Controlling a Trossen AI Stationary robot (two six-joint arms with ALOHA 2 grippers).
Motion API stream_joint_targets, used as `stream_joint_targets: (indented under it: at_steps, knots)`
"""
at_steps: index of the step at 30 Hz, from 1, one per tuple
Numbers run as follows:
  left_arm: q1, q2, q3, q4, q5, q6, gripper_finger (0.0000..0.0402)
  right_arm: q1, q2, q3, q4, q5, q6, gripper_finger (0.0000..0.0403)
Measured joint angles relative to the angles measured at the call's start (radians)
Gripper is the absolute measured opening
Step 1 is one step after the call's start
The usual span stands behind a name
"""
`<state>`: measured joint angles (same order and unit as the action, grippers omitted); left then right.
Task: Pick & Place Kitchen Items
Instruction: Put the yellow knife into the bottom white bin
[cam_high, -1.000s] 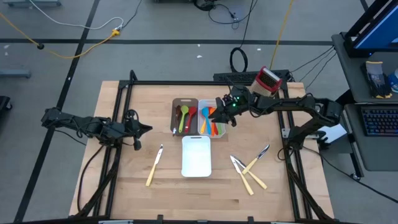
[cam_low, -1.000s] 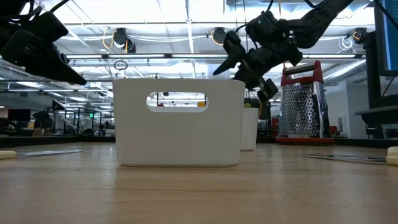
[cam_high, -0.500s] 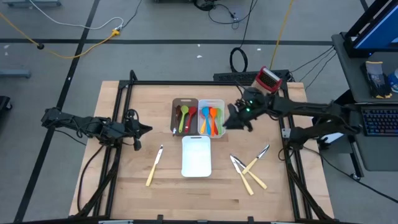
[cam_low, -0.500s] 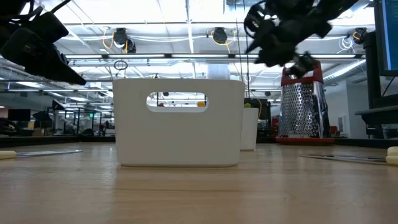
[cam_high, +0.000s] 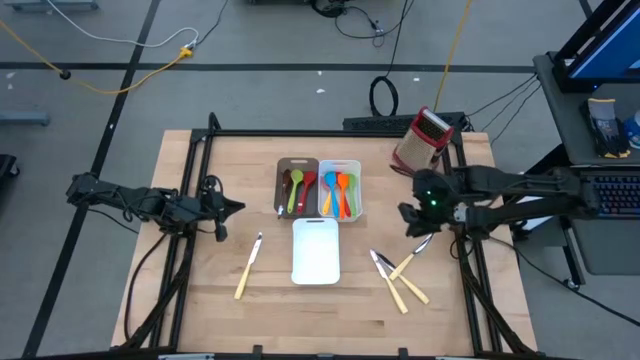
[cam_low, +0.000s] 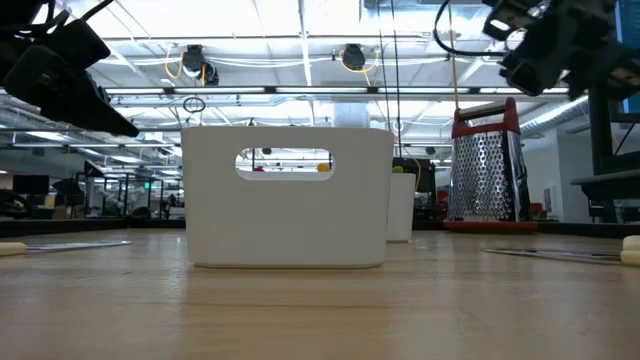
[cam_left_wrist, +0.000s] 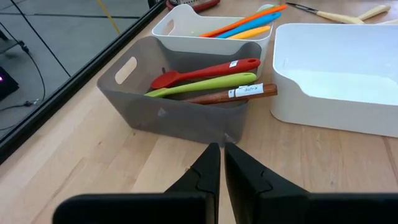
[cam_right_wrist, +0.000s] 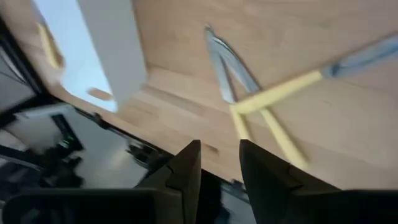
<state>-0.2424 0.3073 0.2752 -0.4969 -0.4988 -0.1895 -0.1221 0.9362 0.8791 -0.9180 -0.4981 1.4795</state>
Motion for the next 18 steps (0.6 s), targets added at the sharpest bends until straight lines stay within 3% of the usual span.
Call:
stream_joint_targets:
  at_steps: [11, 15, 18]
  knots:
    - [0.0, 0.0, 0.0, 0.0, -0.001, -0.072, 0.0028, 0.033, -0.037, 0.0, 0.001, 0.004, -0.311, 0.0101]
    - [0.0, 0.0, 0.0, 0.0, -0.001, -0.075, 0.0028, 0.035, -0.021, 0.0, -0.003, 0.004, -0.265, 0.0107]
    - [0.0, 0.0, 0.0, 0.0, -0.001, -0.075, 0.0028, 0.059, -0.011, 0.0, -0.024, 0.004, -0.144, 0.0116]
